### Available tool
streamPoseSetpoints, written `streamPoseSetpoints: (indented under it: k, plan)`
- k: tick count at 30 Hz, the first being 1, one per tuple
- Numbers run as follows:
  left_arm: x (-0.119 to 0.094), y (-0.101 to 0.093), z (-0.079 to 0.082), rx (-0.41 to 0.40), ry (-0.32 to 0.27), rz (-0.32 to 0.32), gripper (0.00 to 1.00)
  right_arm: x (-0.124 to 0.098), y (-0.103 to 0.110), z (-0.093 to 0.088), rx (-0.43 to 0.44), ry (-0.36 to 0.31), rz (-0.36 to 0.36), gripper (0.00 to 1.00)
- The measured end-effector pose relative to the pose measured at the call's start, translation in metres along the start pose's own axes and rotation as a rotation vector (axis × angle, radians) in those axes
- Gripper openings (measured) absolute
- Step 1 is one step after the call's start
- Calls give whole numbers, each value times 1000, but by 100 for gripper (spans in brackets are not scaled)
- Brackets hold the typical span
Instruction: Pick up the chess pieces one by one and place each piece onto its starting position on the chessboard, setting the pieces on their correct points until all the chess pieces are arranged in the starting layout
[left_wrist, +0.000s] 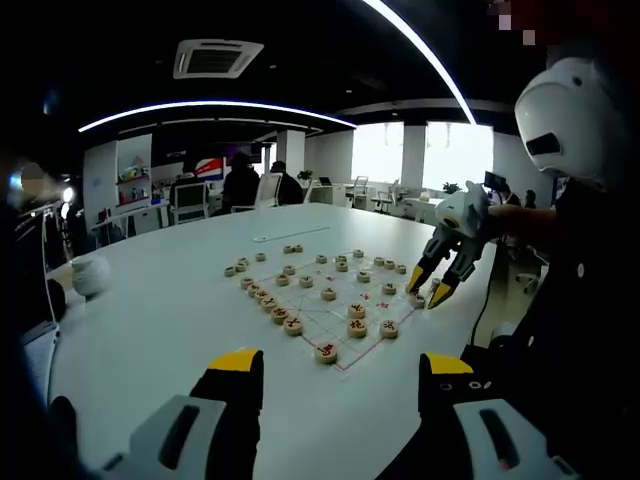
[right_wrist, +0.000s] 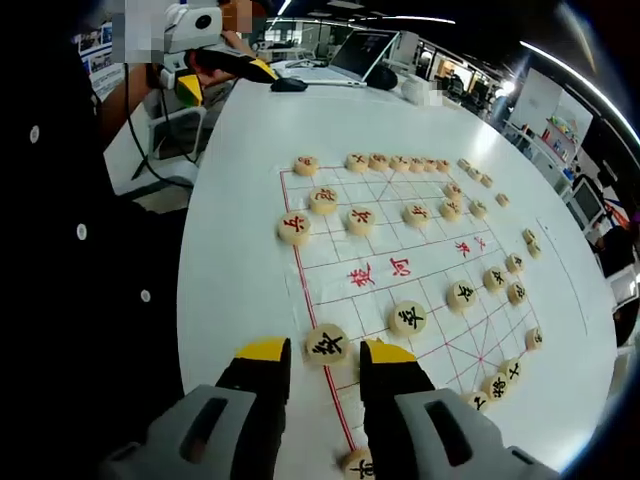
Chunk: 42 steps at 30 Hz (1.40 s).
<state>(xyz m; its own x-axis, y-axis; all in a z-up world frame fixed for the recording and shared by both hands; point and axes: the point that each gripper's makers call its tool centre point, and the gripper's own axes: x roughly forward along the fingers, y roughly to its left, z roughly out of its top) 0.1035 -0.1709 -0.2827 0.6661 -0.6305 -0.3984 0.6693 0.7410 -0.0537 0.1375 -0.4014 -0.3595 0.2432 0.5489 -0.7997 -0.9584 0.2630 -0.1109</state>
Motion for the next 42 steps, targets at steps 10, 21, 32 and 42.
streamPoseSetpoints:
  k: [10,21,32,42]
  plan:
    - [2,5,9,-2,-22,0,64,-48,-33,18,101,-220,-181,30]
    - [12,8,25,43,-20,-16,64,-122,-64,-4,352,-511,-474,35]
    - [20,8,33,50,-22,-11,65,-144,-73,-24,425,-559,-557,34]
    - [17,11,33,44,-27,11,65,-126,-92,-19,404,-520,-466,35]
